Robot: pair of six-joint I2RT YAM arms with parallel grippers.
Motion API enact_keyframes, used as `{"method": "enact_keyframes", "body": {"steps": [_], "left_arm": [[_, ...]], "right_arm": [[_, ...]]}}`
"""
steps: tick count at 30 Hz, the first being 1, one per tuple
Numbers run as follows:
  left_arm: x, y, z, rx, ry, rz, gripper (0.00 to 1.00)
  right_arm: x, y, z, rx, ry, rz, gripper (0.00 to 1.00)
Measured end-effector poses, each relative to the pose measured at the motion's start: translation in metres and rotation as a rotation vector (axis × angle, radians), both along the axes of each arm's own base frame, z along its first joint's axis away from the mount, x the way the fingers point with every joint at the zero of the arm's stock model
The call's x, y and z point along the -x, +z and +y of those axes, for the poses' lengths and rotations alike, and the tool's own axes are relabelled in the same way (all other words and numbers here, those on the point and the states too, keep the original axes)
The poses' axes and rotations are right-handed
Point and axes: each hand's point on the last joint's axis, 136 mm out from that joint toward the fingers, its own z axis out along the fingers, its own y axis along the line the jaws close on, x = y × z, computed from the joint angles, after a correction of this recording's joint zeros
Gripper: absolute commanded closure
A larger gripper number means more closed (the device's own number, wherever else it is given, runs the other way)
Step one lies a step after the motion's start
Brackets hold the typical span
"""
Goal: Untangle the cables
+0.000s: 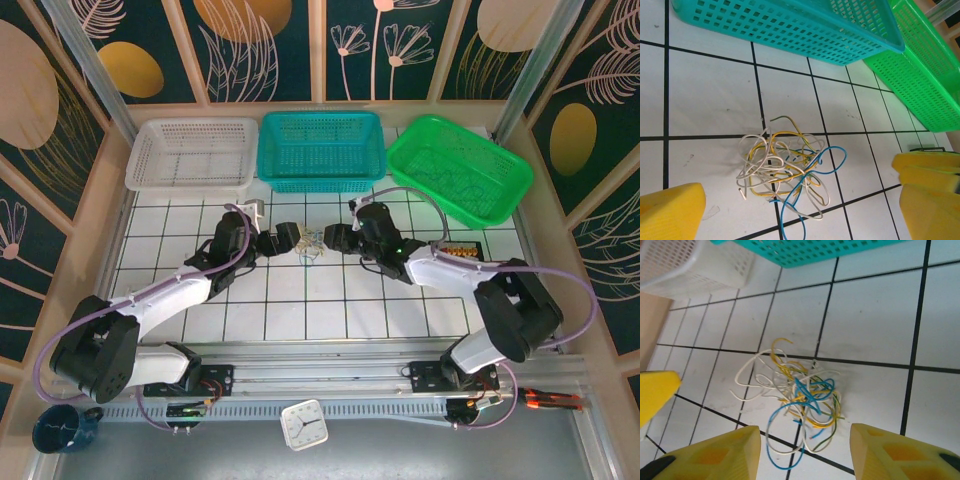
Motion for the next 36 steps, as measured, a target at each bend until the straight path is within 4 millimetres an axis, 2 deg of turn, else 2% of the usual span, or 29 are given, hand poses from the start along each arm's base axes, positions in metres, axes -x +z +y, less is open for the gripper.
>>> {"method": "enact_keyframes", "body": {"steps": [3,6,12,17,20,25,30,36], "left_arm": [[0.002,-0.004,0.001,-0.001,0.002,0.008,0.01],[0.004,-0.008,0.002,-0.005,0.002,0.012,0.01],[0.002,-0.007,0.003,-0.001,0.014,0.009,0.01],[0.001,-0.009,0.012,-0.023,0.054,0.003,0.01],[-0.001,-0.005,0.02,-0.04,0.094,-0.012,0.01],[-0.006,0.01,0.038,-0.049,0.166,-0.053,0.01],[-0.007,0.021,0.05,-0.049,0.217,-0.09,0.01],[-0.005,0.021,0.065,-0.041,0.291,-0.098,0.01]], "right_arm": [[0.006,-0.014,0.005,0.014,0.033,0.034,0.51],[0.016,-0.018,0.016,0.011,0.074,0.049,0.52],[0.051,-0.018,0.053,-0.008,0.172,0.053,0.54],[0.074,-0.043,0.073,0.055,0.212,0.086,0.56],[0.071,-0.051,0.083,0.103,0.203,0.084,0.57],[0.05,-0.046,0.091,0.167,0.153,0.028,0.57],[0.037,-0.052,0.093,0.238,0.126,0.003,0.57],[0.032,-0.069,0.088,0.315,0.117,0.01,0.59]]}}
